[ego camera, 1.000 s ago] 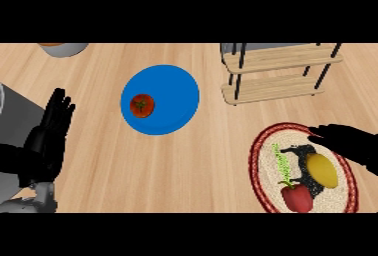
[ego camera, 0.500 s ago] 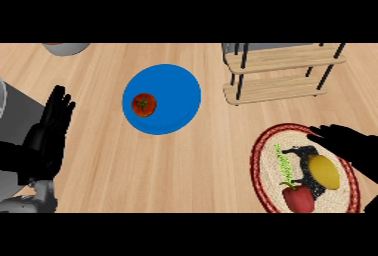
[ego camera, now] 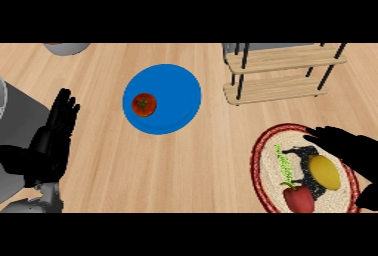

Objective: Pick the lemon from the placemat and place it in the tiered shelf

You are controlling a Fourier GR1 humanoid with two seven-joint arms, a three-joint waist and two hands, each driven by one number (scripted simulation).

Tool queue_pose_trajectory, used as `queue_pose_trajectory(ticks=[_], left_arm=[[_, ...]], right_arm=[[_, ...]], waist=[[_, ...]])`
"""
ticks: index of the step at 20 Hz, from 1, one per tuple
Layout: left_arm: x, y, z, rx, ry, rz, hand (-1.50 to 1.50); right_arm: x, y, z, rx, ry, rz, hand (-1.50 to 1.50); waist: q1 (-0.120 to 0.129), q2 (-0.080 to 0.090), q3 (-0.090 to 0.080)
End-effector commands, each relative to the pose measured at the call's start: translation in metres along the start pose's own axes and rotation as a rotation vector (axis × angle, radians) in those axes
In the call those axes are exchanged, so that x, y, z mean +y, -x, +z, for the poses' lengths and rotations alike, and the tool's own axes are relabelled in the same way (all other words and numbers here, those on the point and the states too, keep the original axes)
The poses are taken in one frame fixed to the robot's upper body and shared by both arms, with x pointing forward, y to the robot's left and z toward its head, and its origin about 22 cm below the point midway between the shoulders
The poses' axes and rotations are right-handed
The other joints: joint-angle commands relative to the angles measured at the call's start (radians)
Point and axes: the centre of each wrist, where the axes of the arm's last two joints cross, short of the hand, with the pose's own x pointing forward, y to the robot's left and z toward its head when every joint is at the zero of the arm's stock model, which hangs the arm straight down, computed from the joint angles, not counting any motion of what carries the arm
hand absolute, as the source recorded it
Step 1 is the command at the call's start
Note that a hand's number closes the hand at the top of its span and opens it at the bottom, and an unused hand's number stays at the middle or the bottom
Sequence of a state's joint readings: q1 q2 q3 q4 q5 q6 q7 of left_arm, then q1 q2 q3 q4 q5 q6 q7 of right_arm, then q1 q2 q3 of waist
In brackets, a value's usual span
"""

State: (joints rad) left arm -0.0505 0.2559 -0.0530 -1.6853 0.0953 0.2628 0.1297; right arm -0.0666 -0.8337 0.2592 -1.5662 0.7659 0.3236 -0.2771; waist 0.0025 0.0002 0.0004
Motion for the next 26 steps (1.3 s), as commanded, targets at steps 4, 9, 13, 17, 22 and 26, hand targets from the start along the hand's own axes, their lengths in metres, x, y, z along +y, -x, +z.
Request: queue_pose_trajectory(ticks=[4,9,13,17,22,26], left_arm=[[0.013,-0.027,-0.006,-0.013,0.0,-0.003,0.0],[0.013,-0.006,-0.004,0.003,-0.009,-0.027,0.0],[-0.004,0.017,-0.017,0.006,-0.006,-0.017,0.0],[-0.012,-0.012,-0.013,0.011,0.015,0.016,0.0],[0.008,-0.006,-0.002,-0.001,0.018,-0.001,0.0],[0.018,0.001,-0.012,-0.011,-0.002,-0.006,0.0]], right_arm=[[0.01,0.017,-0.004,-0.001,-0.009,-0.023,-1.5],[0.039,0.013,-0.022,-0.037,0.002,-0.023,-1.5],[0.039,0.019,-0.027,-0.05,0.031,-0.034,-1.5],[0.062,-0.008,-0.05,-0.049,-0.004,-0.029,-1.5],[0.056,0.018,-0.046,-0.025,-0.074,-0.009,1.5],[0.064,0.034,-0.036,-0.084,-0.034,0.079,1.5]], waist=[[-0.001,-0.001,0.0],[0.0,0.0,0.0],[-0.003,0.0,0.0],[-0.001,0.0,0.0],[0.002,0.0,0.0],[0.0,0.001,0.0]])
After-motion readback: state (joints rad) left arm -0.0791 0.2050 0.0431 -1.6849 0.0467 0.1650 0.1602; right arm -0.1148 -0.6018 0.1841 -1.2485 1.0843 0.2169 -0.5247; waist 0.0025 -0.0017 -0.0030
